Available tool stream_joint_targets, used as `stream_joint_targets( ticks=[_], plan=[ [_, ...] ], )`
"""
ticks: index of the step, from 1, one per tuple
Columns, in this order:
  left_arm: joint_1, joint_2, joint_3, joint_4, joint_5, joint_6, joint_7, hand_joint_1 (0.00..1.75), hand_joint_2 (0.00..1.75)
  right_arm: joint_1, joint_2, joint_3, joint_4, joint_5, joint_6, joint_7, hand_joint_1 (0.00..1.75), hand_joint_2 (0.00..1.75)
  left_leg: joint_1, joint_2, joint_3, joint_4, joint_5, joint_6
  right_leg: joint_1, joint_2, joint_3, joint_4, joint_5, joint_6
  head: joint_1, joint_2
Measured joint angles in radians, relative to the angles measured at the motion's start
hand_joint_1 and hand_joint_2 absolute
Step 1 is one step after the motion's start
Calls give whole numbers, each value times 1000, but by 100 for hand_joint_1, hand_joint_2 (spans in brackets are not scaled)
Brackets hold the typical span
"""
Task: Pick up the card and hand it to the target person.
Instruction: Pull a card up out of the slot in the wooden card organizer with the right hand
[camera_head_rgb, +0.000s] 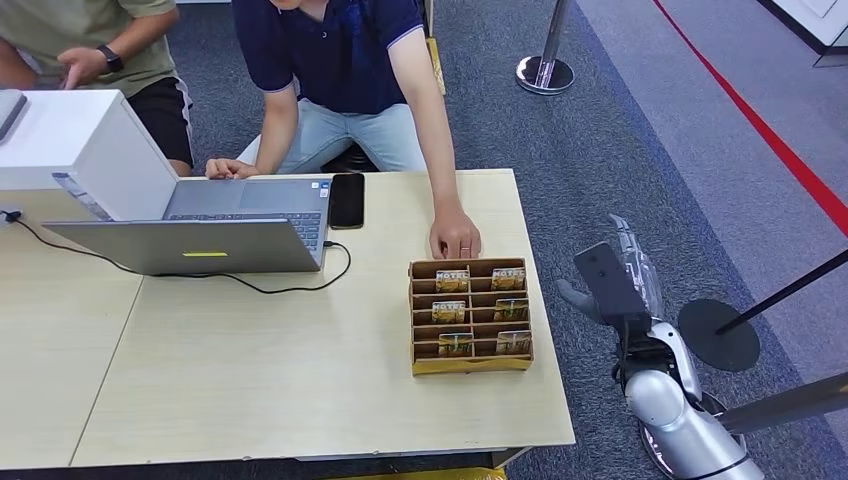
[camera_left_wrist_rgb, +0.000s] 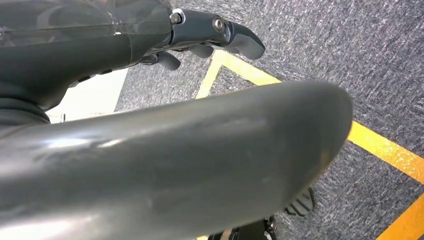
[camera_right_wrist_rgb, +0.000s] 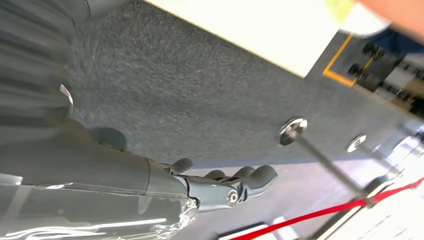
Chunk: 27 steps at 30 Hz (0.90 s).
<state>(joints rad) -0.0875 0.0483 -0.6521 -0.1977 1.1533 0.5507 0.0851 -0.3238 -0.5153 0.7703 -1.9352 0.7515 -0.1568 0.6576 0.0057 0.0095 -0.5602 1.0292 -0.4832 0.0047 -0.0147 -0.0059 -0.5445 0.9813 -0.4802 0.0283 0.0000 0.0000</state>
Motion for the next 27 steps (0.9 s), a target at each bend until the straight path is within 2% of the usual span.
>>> stream_joint_targets(
  ticks=[6,12,22,27],
  plan=[
    [-1,-2,-8,2,-1,5,26,0,0,-37,10,29,27,49,36,2,2,175,1,-5,1,-2,1,0,1,-5,3,-3,0,0,0,0],
    [0,2,-17,0,-6,0,38,0,0,-75,27,62,74,124,80,11,8,175,0,-1,1,-1,1,0,0,0,1,-1,1,0,0,0],
    [0,8,-27,-1,-15,-16,25,0,0,-120,53,95,147,164,118,0,37,175,1,4,2,-2,1,-1,1,5,1,-3,2,-1,0,0],
    [0,7,-28,0,-15,-16,25,0,0,-129,56,100,155,168,123,-2,55,175,1,-3,2,-2,1,0,1,-3,3,-3,0,0,0,0]
  ],
)
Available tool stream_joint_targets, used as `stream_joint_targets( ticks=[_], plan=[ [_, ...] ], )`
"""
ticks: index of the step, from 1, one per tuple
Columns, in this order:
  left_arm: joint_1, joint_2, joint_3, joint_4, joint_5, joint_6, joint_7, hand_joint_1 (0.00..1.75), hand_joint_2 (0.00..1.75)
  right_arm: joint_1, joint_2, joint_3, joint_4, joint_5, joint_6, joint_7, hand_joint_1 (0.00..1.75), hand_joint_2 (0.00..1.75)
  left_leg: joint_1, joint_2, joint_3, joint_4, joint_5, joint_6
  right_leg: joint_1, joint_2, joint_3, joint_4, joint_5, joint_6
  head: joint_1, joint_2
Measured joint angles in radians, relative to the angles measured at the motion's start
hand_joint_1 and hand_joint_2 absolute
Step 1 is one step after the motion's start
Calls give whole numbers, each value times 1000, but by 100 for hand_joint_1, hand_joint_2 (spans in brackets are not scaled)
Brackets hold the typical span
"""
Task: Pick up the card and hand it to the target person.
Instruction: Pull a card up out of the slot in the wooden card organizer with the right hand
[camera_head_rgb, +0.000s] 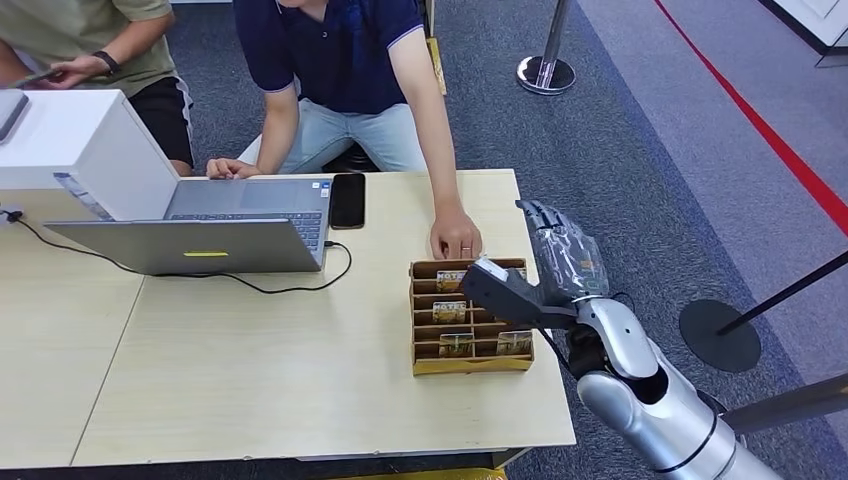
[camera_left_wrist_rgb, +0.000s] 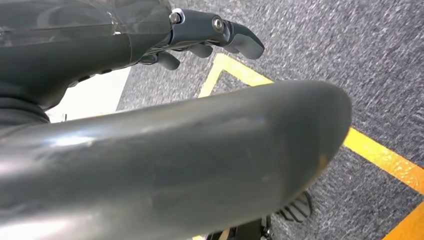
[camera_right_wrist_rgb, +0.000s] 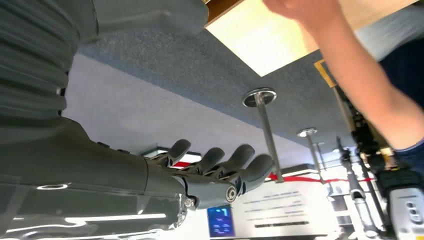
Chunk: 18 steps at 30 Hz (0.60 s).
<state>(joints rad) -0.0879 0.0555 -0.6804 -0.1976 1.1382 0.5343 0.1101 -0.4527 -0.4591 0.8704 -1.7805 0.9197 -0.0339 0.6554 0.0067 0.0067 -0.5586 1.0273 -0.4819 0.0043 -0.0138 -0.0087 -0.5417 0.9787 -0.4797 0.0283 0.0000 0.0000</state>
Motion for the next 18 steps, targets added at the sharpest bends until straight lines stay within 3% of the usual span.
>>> stream_joint_targets(
  ticks=[8,18],
  plan=[
    [0,-1,-1,0,3,3,6,0,0,-12,2,17,8,2,19,-6,77,175,0,-1,0,0,0,0,0,0,0,0,0,0,0,0],
    [0,0,-5,0,4,0,5,0,0,-21,5,37,59,-9,50,-9,75,175,0,0,1,-1,0,0,0,1,1,-1,1,0,0,0]
  ],
)
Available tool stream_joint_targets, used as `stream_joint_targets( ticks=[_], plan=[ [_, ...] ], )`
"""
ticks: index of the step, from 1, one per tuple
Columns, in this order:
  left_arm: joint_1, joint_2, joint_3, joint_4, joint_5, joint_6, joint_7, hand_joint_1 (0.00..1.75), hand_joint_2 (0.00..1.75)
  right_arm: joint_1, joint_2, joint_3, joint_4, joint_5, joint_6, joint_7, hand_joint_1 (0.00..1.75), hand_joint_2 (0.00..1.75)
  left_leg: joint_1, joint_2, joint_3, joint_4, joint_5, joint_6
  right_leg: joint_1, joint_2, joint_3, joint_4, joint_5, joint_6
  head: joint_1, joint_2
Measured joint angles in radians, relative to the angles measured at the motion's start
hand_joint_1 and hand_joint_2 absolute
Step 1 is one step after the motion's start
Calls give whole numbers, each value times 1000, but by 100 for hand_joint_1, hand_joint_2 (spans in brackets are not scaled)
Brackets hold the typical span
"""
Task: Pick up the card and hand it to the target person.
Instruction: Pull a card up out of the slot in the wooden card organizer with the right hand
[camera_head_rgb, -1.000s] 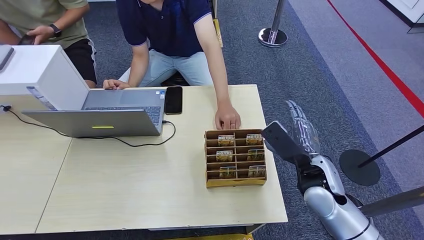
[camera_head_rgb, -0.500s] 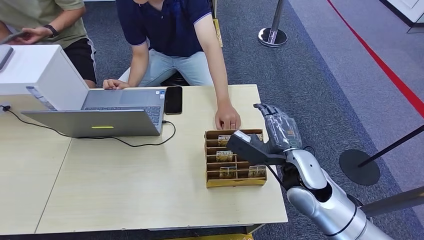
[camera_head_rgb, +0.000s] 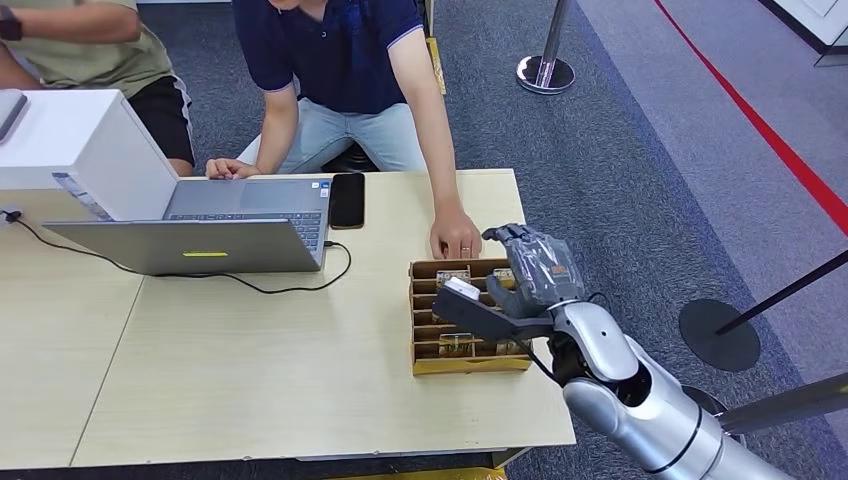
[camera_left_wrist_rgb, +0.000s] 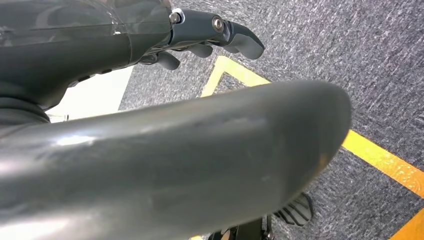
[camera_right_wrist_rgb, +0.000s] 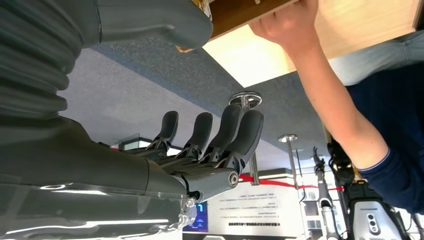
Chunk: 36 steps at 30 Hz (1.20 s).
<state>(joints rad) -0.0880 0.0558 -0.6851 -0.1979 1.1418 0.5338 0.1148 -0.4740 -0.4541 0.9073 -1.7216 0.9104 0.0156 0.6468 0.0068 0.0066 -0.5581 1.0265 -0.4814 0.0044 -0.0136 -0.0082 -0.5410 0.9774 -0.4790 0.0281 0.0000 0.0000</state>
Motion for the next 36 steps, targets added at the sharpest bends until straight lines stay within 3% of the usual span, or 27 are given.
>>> stream_joint_targets(
  ticks=[22,36],
  plan=[
    [-1,7,-21,0,-10,-11,0,0,0,-25,41,-35,246,-68,-80,-25,79,175,0,1,0,-1,1,0,0,1,1,-1,1,0,0,0],
    [-1,10,-23,0,-6,-12,0,0,0,-31,38,-37,257,-83,-91,-29,87,175,0,0,0,0,0,0,0,0,0,0,0,0,0,0]
  ],
)
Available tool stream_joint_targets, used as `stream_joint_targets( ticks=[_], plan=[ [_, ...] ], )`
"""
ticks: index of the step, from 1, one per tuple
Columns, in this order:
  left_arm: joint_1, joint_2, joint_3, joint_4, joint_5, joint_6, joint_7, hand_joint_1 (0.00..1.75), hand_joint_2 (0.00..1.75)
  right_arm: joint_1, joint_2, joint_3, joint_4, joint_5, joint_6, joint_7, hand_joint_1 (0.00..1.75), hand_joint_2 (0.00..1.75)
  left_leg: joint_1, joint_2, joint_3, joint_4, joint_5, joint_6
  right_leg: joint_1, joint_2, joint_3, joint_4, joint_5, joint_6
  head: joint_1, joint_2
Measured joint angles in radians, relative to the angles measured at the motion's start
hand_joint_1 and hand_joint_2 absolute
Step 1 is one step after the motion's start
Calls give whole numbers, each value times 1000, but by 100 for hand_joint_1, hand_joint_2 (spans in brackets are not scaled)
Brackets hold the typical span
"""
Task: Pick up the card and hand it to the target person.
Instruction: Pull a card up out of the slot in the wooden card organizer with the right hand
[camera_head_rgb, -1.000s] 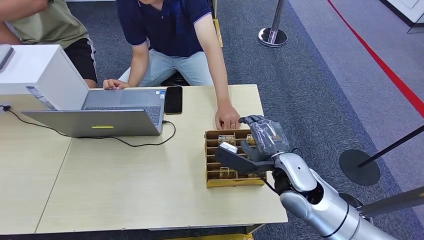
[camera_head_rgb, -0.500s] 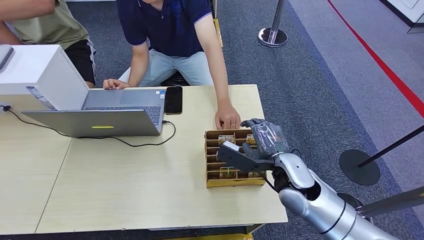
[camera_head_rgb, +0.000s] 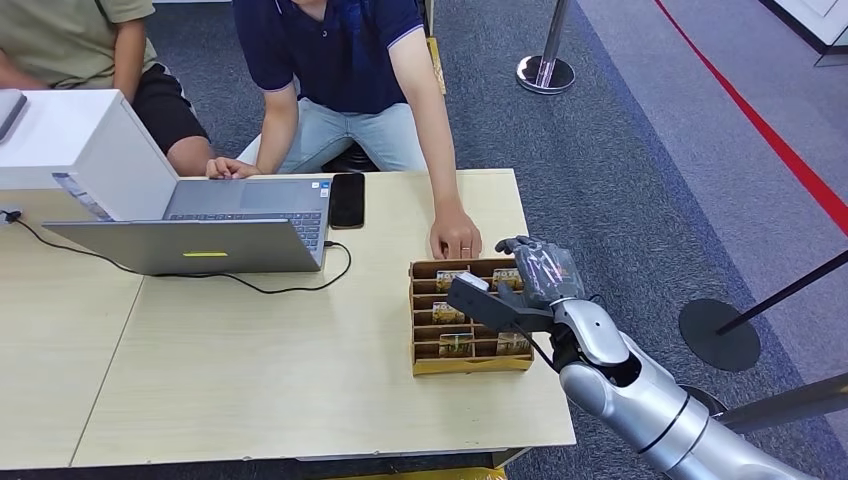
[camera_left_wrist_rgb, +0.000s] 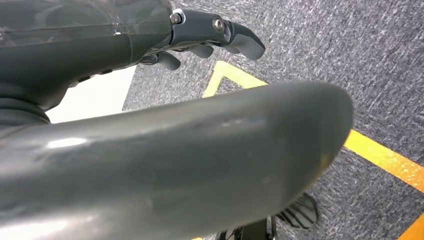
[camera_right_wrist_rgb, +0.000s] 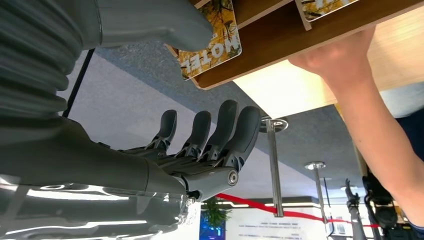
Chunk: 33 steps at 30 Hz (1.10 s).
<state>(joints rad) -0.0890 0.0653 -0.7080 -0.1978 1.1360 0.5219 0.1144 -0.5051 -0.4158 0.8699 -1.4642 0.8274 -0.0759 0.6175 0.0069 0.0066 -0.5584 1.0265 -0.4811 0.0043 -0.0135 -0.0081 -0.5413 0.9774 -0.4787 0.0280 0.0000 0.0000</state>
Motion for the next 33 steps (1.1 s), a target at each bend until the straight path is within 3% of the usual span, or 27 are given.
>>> stream_joint_targets(
  ticks=[10,18,33],
  plan=[
    [0,0,0,0,2,1,-1,0,0,3,-4,-1,-6,-8,-1,0,95,175,0,0,0,0,0,0,0,0,0,0,0,0,0,0],
    [0,-2,2,0,5,1,-2,0,0,7,-1,5,2,-8,1,0,82,175,0,0,-1,1,0,0,0,-1,0,1,-1,0,0,0],
    [0,-4,2,0,12,3,-3,0,0,1,8,16,25,-25,8,-6,88,175,0,0,-1,1,0,0,0,-1,-1,1,-1,0,0,0]
  ],
)
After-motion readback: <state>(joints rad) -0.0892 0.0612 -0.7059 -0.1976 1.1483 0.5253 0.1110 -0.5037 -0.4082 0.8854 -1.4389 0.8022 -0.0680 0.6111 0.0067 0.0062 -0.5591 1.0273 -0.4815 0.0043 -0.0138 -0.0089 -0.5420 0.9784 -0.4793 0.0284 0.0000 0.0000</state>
